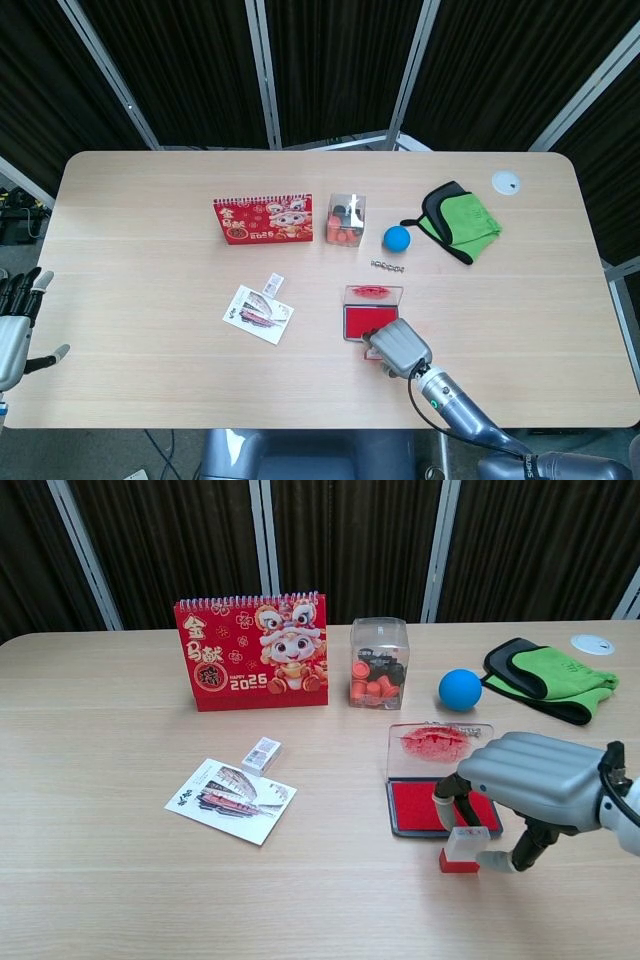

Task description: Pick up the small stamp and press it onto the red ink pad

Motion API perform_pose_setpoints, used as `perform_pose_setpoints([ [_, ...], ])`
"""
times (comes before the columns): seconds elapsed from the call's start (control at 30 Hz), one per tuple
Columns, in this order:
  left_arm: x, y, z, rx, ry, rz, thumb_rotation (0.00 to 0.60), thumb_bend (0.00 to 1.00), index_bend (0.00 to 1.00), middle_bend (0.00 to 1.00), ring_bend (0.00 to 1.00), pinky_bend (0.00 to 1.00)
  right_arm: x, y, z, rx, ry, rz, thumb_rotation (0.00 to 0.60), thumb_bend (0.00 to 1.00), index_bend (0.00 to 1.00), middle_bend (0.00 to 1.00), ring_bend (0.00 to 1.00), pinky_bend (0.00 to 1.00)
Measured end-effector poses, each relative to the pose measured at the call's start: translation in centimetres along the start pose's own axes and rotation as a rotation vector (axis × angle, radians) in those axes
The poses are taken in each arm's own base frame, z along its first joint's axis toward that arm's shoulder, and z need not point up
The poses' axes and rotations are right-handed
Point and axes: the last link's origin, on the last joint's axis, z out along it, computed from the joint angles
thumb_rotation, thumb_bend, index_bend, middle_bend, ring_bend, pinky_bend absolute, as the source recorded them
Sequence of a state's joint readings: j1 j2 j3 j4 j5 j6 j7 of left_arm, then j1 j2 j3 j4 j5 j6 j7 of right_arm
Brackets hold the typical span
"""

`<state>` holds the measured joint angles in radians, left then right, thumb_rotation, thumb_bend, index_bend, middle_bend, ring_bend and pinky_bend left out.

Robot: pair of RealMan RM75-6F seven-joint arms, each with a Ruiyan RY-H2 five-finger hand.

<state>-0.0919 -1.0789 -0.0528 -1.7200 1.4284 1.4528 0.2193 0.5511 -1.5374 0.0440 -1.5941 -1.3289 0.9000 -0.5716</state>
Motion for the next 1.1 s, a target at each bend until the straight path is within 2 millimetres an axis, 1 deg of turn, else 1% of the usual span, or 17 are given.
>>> perform_pose_setpoints([
  [0.27,0.0,-0.1,0.1,0.007,-0.004,-0.002,0.600,0.00,0.00,0.00,0.00,0.00,-0.4,0.2,0.4,-0.011,-0.007,-0.014,0.600,0.27,0.44,0.53,0.93,1.00],
  [0.37,0.0,-0.1,0.2,0.008,-0.008,-0.002,0.600,0.00,0.00,0.00,0.00,0.00,-0.4,0.2,0.5,-0.011,0.000,-0.009,0.600,0.30,0.49,0.56,0.93,1.00],
  [0.5,0.0,-0.1,0.2,0.007,-0.008,-0.001,0.600,0.00,0.00,0.00,0.00,0.00,-0.3,0.2,0.6,-0.010,0.010,-0.004,0.600,0.37,0.54,0.62,0.93,1.00],
  [0.7,-0.1,-0.1,0.2,0.008,-0.010,0.003,0.600,0.00,0.00,0.00,0.00,0.00,-0.1,0.3,0.6,-0.005,0.023,-0.005,0.600,0.39,0.57,0.64,0.93,1.00],
  [0.9,-0.2,-0.1,0.2,0.008,-0.016,0.006,0.600,0.00,0.00,0.00,0.00,0.00,1.0,0.6,0.4,0.000,0.055,0.028,0.600,0.43,0.57,0.64,0.93,1.00],
  [1.1,-0.2,0.0,0.2,0.008,-0.019,0.005,0.600,0.00,0.00,0.00,0.00,0.00,3.4,2.0,0.7,-0.035,0.102,0.115,0.600,0.44,0.57,0.64,0.93,1.00],
])
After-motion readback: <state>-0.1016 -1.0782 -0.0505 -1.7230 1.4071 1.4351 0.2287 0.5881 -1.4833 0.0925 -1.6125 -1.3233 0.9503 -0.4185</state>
